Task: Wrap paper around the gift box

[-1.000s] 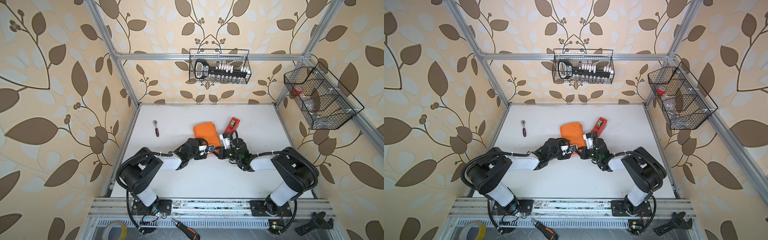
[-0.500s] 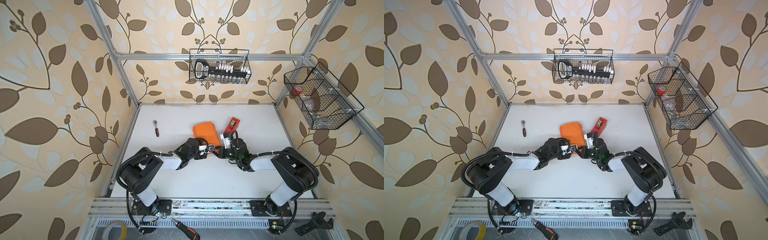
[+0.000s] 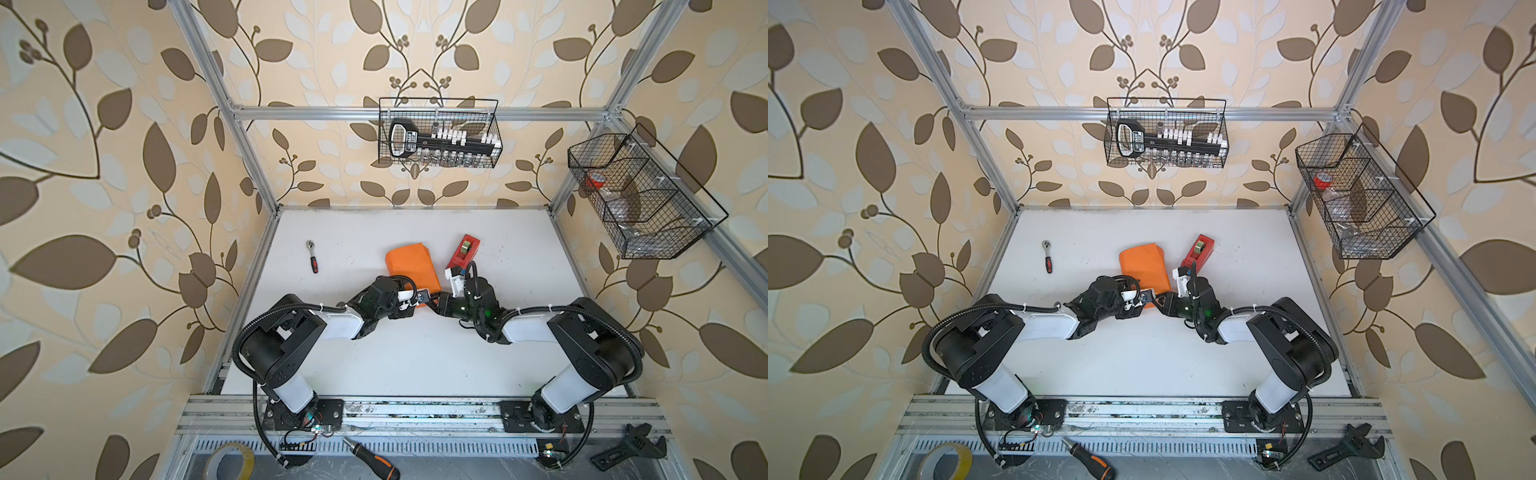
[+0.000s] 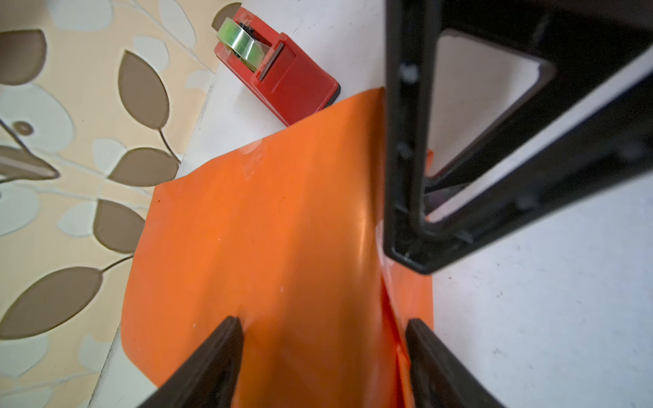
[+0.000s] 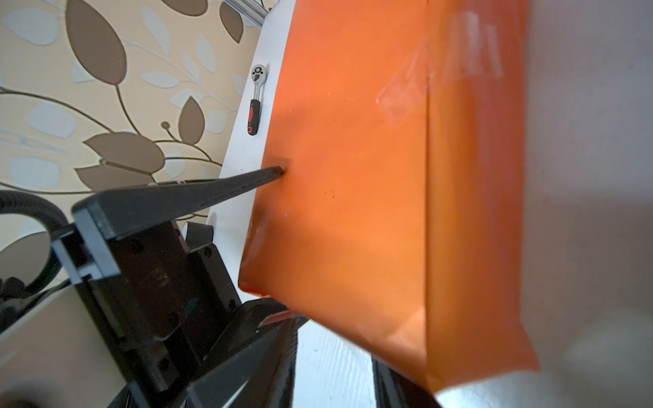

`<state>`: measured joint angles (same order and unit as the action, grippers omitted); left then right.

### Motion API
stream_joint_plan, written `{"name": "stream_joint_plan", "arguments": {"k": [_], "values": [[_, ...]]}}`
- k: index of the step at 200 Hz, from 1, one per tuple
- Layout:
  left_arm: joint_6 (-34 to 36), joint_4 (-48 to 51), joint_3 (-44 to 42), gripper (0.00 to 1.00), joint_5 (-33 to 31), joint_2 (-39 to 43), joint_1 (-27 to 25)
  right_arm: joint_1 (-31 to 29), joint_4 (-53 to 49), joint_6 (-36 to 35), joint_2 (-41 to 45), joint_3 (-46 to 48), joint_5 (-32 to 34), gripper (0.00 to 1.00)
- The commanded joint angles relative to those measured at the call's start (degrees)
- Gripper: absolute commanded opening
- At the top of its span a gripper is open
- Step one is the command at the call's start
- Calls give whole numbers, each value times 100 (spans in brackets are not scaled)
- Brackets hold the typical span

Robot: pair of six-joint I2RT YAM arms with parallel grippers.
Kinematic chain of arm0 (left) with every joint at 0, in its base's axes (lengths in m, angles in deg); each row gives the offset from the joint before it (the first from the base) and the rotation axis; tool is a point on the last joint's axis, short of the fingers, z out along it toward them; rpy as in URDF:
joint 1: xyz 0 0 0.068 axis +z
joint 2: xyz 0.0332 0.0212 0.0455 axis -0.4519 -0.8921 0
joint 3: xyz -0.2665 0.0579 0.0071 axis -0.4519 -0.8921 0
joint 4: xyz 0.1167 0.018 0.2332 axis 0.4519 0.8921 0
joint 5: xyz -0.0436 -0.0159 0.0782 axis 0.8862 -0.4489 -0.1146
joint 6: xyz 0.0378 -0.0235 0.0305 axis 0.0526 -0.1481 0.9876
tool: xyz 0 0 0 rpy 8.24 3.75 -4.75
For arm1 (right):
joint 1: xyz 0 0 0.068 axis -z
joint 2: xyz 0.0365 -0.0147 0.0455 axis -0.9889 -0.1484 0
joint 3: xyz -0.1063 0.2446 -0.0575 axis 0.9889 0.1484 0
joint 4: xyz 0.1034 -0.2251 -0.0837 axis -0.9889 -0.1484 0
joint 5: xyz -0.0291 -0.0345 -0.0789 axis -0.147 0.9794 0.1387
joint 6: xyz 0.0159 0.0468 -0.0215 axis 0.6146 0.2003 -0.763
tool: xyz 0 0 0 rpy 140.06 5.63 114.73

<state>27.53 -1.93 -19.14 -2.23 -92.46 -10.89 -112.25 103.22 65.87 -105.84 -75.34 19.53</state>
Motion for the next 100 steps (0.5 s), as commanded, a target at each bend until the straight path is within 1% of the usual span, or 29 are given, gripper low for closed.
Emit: {"name": "stream_joint_plan", "arguments": {"k": [1,78,100], "values": [[93,714,-27,73,-4,-189,73,64,-42,-37,149,113,160,38],[95,723,-17,73,-16,-198,73,322,-373,-238,732,431,87,47],[97,727,-21,72,-16,-206,71,374,-652,-458,1081,543,132,49]]}}
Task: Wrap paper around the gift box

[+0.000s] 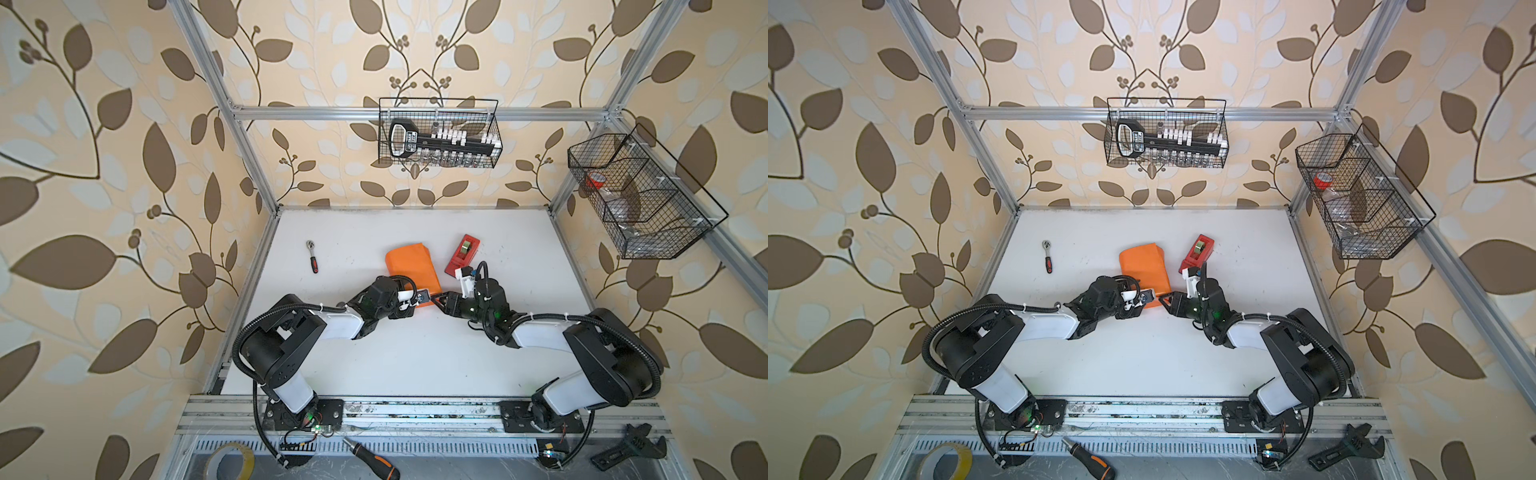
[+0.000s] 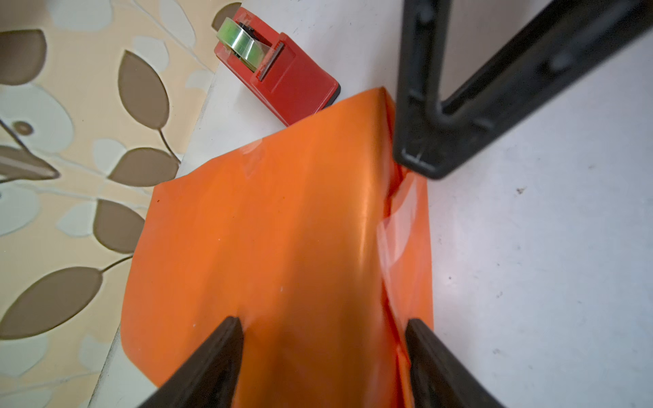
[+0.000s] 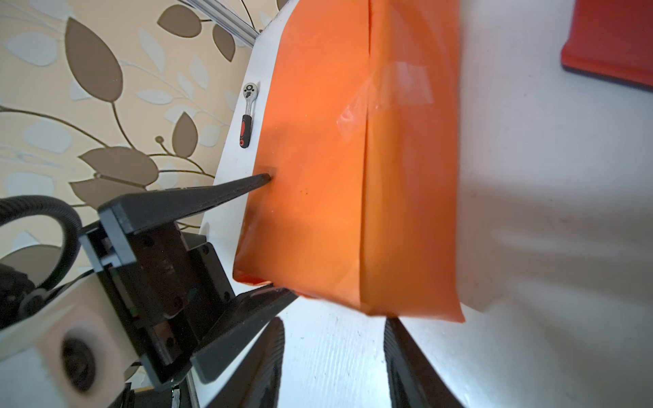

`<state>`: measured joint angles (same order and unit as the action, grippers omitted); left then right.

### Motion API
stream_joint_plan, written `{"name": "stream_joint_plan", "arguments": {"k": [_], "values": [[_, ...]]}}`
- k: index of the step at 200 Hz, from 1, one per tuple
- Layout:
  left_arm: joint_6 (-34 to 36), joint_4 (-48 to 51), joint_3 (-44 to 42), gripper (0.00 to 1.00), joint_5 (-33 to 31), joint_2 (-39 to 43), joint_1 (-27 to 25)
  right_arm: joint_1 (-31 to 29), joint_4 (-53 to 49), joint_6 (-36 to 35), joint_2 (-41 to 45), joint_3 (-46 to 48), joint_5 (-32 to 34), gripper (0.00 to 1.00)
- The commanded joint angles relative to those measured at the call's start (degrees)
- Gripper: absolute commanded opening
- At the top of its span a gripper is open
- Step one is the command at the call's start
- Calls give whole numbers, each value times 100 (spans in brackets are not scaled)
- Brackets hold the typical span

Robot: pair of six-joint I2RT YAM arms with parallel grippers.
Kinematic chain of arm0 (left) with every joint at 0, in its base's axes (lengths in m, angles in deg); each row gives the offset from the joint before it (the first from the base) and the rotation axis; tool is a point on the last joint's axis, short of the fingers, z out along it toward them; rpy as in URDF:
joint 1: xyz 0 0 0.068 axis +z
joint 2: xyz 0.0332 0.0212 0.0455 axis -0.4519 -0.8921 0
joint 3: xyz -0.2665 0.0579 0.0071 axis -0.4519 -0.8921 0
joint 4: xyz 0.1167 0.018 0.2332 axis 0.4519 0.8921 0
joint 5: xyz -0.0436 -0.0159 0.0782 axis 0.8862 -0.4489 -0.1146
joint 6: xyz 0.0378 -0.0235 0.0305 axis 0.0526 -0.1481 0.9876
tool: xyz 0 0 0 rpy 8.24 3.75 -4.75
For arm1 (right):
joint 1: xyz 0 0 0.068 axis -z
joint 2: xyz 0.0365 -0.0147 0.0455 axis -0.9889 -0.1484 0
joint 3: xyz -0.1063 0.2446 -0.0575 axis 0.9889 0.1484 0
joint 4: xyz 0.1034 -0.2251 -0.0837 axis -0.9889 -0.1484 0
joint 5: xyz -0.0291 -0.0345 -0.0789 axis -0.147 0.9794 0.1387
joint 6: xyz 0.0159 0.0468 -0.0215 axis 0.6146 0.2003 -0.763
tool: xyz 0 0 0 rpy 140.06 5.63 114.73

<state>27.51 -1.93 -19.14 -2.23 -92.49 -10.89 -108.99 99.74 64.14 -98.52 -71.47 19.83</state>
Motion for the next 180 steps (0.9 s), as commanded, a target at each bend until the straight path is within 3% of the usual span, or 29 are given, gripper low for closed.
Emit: {"name": "stream_joint_plan", "arguments": {"k": [1,16,47,71,180], "values": [[99,729,-21,72,-19,-204,69,51,-329,-299,366,156,103,49],[98,733,-21,72,-16,-201,69,-76,-521,-496,556,157,140,44],[89,740,-1,72,-13,-212,72,-468,-537,-640,482,-77,258,20],[90,741,-7,72,-10,-198,67,-611,-420,-607,183,-331,295,10],[90,744,-8,72,-12,-196,67,-691,-204,-520,-607,-1020,324,5]]}}
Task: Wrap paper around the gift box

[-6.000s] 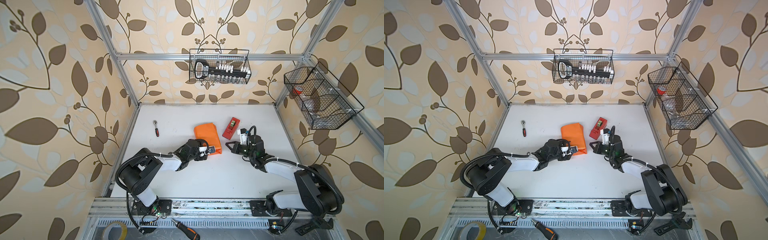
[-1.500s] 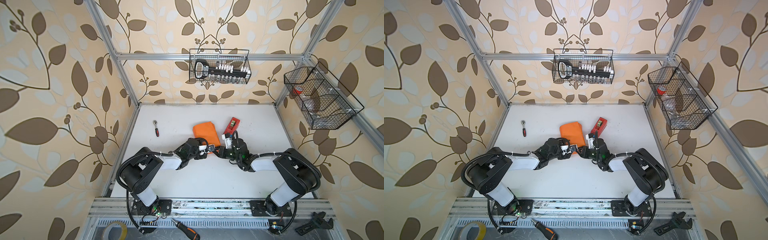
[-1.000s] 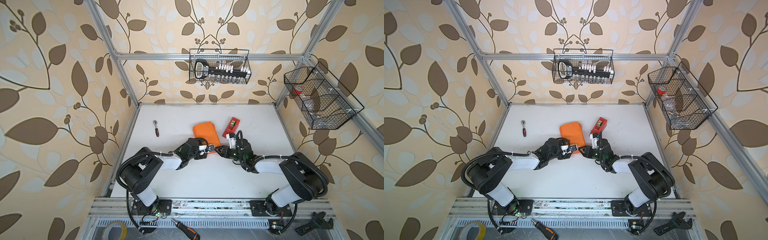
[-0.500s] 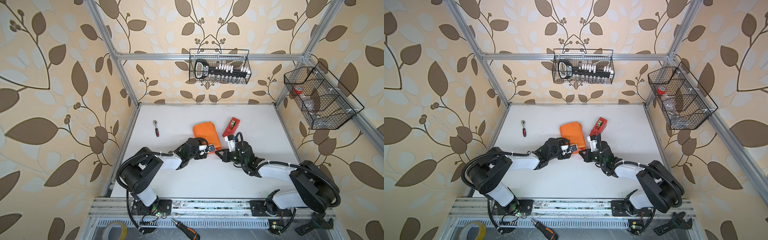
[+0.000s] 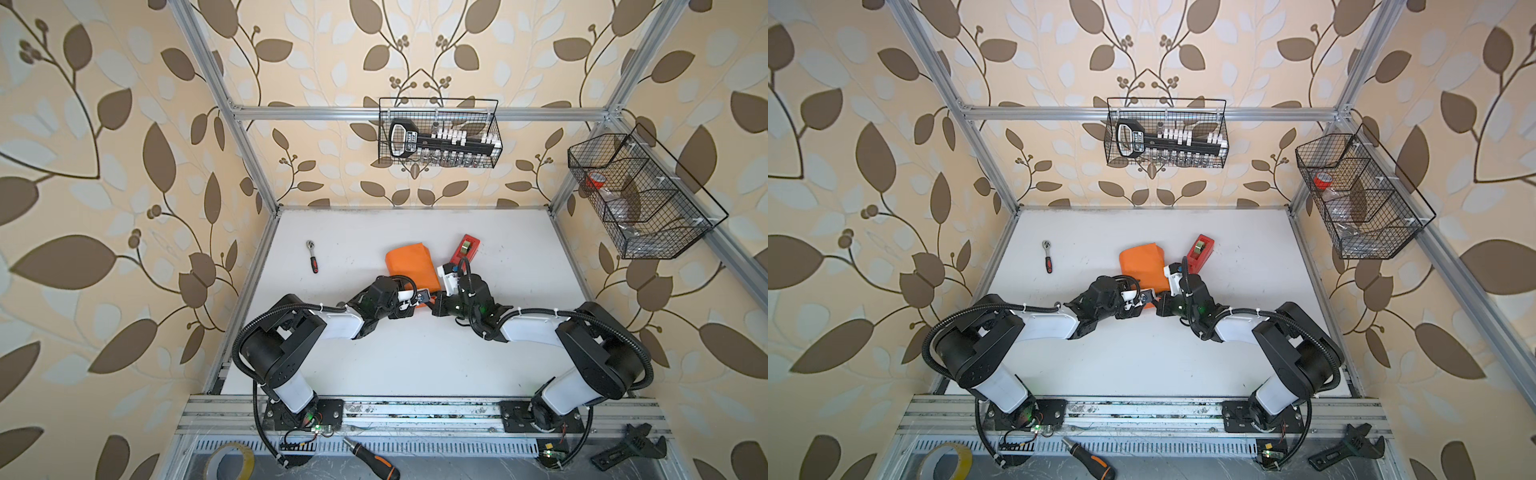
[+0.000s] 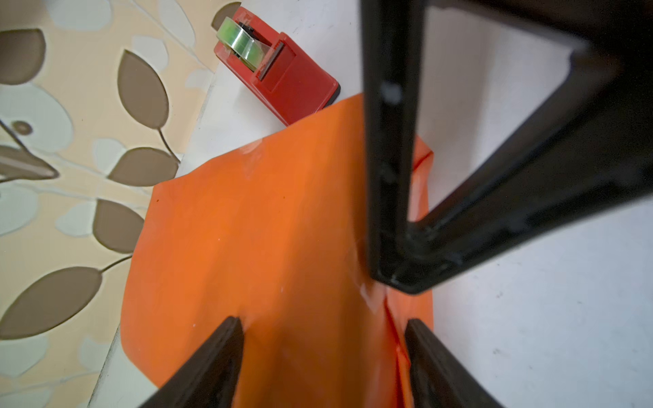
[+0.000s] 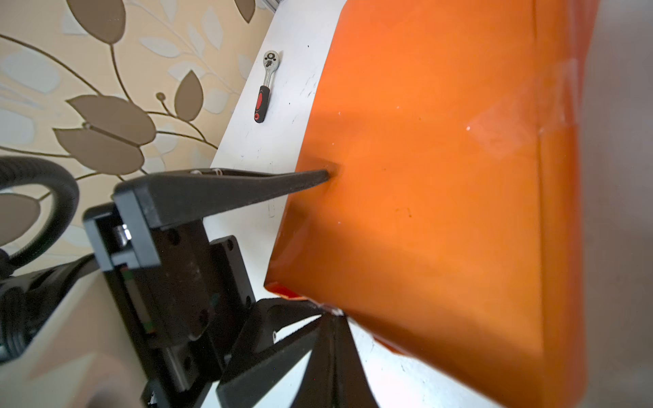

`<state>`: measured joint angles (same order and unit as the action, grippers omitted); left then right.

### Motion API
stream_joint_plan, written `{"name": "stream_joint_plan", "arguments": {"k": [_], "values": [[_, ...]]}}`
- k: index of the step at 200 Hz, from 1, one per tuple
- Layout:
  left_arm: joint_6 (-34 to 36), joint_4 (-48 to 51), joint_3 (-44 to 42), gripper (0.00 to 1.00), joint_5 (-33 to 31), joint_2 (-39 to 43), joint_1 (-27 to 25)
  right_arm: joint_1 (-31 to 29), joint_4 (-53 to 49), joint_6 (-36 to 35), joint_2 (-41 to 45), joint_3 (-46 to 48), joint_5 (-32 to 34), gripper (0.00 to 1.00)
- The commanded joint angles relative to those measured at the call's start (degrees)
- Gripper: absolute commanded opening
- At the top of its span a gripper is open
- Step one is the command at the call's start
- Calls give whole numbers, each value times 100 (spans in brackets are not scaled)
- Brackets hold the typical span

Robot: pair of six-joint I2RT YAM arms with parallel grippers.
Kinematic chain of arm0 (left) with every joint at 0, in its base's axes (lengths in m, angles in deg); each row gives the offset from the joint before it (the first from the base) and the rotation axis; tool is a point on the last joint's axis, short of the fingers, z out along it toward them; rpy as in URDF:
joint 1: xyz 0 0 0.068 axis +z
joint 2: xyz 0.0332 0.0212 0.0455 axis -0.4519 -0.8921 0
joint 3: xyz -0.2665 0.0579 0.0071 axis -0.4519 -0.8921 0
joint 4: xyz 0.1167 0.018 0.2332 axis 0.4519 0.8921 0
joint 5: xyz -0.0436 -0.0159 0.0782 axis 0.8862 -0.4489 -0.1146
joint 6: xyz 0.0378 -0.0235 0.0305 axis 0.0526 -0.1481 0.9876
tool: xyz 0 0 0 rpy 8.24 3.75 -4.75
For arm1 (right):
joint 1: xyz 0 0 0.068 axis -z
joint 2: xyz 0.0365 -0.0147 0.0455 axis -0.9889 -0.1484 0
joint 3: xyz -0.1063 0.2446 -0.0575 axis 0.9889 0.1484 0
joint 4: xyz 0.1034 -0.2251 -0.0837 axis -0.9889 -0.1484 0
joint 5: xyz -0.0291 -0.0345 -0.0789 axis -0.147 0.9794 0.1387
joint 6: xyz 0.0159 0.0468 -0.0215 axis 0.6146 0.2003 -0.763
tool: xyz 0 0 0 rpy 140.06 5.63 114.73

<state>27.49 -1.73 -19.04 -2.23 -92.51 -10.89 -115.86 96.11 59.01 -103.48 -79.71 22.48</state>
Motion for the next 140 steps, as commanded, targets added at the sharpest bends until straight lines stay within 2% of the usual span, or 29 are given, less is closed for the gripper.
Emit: {"name": "stream_joint_plan", "arguments": {"k": [1,140], "values": [[93,722,-17,72,-12,-189,67,3,163,-8,-112,-201,60,5],[92,756,3,72,14,-208,69,387,235,185,-350,-370,-218,3]]}}
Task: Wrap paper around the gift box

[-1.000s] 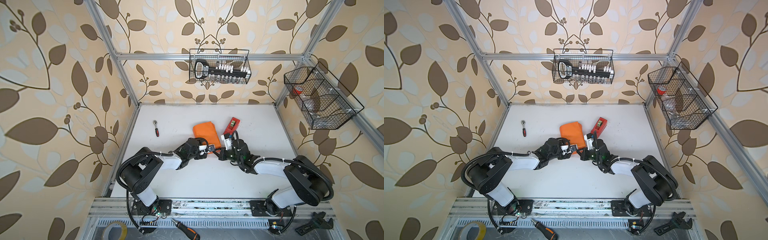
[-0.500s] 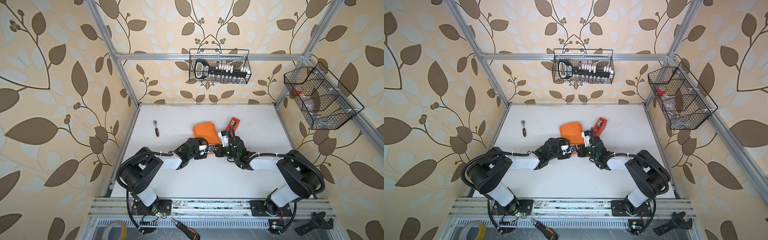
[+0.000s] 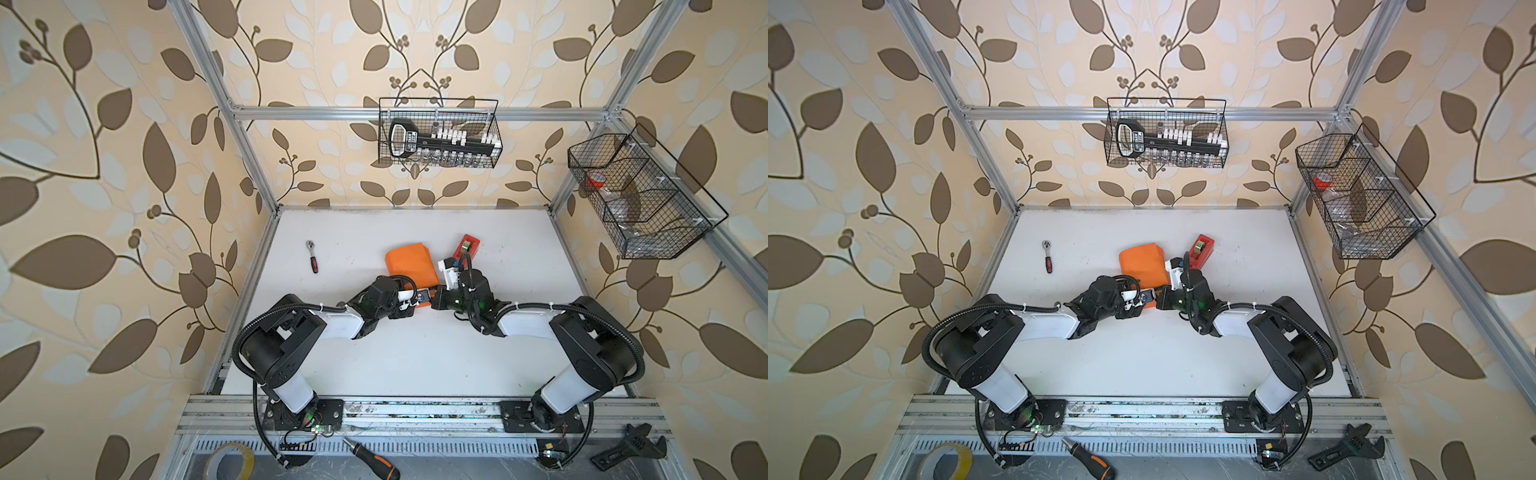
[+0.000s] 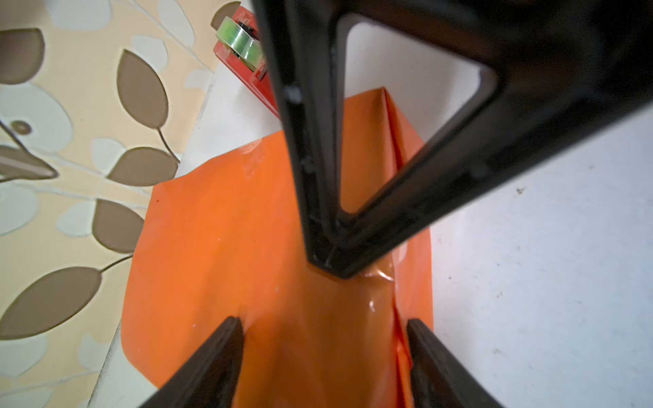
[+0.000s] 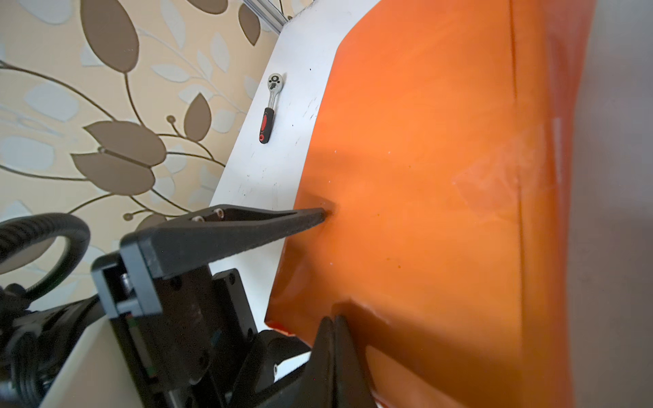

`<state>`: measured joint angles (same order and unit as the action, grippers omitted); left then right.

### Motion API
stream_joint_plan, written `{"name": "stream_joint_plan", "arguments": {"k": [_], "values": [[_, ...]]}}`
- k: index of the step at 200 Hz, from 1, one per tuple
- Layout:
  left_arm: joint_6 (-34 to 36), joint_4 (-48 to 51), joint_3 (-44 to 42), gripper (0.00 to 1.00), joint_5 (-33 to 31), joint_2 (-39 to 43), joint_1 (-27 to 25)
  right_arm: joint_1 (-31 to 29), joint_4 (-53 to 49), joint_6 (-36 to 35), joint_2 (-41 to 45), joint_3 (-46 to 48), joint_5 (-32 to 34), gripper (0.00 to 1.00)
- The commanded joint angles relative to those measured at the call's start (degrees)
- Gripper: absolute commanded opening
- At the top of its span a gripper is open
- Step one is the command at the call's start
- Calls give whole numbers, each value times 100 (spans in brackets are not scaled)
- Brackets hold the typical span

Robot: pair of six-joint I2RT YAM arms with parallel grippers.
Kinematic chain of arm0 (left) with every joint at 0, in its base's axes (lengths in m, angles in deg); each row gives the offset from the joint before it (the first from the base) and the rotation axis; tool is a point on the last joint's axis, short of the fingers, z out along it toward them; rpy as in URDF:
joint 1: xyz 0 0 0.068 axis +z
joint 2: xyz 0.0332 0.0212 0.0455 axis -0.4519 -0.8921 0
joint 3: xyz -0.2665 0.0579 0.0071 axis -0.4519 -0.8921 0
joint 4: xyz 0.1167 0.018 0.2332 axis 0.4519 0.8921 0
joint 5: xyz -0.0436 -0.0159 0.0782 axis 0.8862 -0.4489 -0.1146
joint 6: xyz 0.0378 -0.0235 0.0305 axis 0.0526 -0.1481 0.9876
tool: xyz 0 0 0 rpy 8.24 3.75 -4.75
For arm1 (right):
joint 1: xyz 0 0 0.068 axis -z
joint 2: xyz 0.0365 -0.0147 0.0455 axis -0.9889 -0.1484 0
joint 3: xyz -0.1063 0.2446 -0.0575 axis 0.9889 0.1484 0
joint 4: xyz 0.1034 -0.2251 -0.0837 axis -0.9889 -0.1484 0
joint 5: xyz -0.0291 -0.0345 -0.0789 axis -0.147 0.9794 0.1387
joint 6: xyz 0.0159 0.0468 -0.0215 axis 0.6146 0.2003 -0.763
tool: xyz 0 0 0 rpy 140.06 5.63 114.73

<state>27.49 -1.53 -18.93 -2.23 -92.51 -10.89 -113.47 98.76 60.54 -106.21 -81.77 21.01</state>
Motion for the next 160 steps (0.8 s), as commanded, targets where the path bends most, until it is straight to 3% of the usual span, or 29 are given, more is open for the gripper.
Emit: {"name": "stream_joint_plan", "arguments": {"k": [1,79,160], "values": [[93,740,-8,72,14,-210,68,155,-37,36,-73,-171,-73,3],[93,741,1,72,-10,-202,69,213,-95,-88,888,591,-356,5],[66,755,-8,72,2,-171,69,-38,288,-101,72,457,-200,4]]}}
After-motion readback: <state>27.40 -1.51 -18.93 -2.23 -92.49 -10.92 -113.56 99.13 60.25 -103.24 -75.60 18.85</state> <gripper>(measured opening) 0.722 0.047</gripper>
